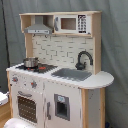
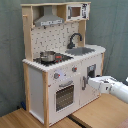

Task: Play with the kitchen

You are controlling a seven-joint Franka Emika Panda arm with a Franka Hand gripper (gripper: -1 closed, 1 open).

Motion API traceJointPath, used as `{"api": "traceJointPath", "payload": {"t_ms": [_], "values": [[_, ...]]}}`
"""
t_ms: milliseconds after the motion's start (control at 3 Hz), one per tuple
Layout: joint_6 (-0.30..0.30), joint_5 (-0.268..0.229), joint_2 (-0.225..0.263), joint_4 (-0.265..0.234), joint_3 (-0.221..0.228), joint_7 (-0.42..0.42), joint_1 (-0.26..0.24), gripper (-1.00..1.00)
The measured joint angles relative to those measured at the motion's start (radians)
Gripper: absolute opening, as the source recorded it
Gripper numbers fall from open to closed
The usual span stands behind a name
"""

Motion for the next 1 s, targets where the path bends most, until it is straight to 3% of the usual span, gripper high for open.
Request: {"api": "traceJointPath", "payload": {"t_ms": [667, 1000], "values": [[-0.18, 0.001, -0.002, 0.015, -0.001, 0.057, 0.08, 1.0], [-0.226, 0.004, -0.002, 0.017, 0.015, 0.156, 0.079, 1.0]]}}
